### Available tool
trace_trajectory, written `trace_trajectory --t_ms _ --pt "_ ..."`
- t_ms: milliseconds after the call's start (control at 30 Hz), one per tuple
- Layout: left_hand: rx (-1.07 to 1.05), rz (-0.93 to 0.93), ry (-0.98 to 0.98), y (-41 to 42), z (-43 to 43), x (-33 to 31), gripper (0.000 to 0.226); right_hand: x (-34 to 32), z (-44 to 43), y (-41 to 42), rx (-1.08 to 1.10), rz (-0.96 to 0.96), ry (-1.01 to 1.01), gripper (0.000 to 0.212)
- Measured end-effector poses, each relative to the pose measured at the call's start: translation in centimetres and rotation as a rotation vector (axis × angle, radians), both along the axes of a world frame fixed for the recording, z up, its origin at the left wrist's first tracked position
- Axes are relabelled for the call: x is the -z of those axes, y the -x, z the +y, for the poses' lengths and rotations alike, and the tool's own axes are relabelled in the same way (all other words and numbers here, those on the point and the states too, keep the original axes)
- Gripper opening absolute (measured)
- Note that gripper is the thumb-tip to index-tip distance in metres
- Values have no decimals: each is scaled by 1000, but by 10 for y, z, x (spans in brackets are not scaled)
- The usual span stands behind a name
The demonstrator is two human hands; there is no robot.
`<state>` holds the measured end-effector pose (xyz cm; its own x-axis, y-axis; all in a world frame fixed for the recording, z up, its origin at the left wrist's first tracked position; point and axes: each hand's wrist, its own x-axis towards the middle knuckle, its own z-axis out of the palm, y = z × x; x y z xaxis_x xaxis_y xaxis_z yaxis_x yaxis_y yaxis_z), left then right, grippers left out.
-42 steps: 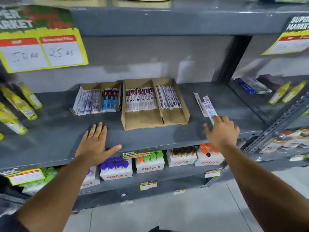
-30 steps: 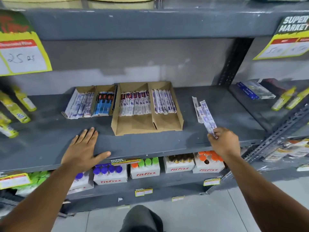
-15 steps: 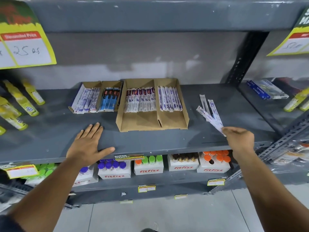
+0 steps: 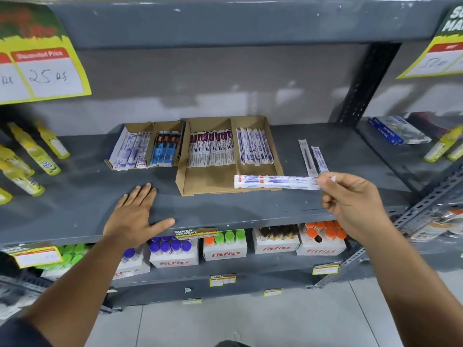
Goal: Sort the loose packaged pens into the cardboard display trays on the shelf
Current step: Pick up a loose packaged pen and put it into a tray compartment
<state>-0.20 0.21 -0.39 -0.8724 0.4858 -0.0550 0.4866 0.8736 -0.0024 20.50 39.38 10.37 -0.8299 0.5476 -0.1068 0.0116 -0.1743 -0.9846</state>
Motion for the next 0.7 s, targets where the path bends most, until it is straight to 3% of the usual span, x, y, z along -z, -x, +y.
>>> trace_trajectory --t_ms 200,467,600,700 --pt "3 9 -28 -1 0 0 125 -8 -13 3 -1 -9 -4 14" --pt "-2 14 -32 -2 0 0 124 -11 -17 5 -13 0 83 42" --pt "-1 3 -28 -2 2 -2 127 -9 -21 10 -24 2 168 16" --pt "-1 -14 -2 -2 2 -3 131 -7 -27 18 -34 -3 208 18"
